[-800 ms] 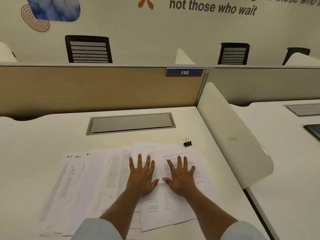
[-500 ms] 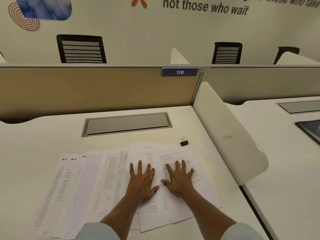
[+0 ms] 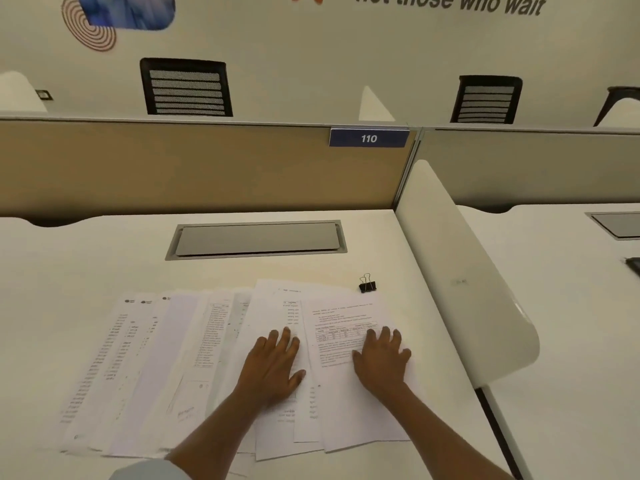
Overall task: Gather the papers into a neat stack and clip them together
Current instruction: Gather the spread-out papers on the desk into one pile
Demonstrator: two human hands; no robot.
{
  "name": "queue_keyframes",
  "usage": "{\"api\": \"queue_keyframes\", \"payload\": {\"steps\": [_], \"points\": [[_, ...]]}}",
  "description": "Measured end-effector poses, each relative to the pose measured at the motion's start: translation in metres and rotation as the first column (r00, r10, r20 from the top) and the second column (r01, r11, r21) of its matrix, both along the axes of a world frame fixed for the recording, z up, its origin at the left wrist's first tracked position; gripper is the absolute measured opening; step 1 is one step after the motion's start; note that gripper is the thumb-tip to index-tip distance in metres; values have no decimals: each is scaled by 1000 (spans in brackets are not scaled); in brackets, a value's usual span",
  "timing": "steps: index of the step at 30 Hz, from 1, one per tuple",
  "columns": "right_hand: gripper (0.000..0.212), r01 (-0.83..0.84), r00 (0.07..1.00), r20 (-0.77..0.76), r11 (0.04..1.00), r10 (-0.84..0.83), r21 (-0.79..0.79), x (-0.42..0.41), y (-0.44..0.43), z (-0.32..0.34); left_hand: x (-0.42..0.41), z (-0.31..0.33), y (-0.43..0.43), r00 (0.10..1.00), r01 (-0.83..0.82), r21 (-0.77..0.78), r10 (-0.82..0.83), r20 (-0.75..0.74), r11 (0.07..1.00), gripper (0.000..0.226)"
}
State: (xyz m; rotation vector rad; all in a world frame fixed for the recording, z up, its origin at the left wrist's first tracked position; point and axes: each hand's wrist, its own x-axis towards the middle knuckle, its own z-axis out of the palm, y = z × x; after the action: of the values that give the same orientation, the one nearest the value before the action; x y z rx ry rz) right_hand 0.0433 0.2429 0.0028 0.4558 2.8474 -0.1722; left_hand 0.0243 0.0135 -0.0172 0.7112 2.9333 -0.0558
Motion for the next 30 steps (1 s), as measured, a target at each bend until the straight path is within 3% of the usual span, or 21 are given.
{"api": "queue_keyframes", "payload": {"steps": [3, 7, 10, 14, 19, 22, 27, 30], "points": [[72, 108, 994, -10, 994, -108, -14, 0, 15, -4, 6, 3, 12, 995, -91, 14, 91, -44, 996, 56], [71, 175, 983, -47, 984, -176, -20, -4, 20, -4, 12, 5, 36, 942, -335, 113, 334, 25, 936, 34], [69, 227, 973, -40, 973, -229, -46, -10, 17, 1, 10, 19, 53, 857, -515, 199, 497, 137, 834, 27], [68, 282, 959, -12, 955, -284, -88, -14, 14, 5, 0, 25, 71, 679, -731, 231, 650, 341, 642, 39], [64, 307, 951, 6, 945, -309, -112, -13, 9, 4, -8, 20, 79, 520, -851, 275, 655, 548, 447, 49], [60, 334, 942, 15, 933, -335, -134, -13, 6, 5, -11, 17, 78, 471, -881, 280, 647, 600, 382, 52], [51, 421, 899, 5, 862, -437, -283, -14, 13, 9, -17, 21, 75, 367, -930, 289, 579, 728, 226, 56], [36, 470, 856, -4, 782, -517, -410, -17, 18, 8, -21, 20, 72, 322, -946, 296, 511, 797, 135, 56]]}}
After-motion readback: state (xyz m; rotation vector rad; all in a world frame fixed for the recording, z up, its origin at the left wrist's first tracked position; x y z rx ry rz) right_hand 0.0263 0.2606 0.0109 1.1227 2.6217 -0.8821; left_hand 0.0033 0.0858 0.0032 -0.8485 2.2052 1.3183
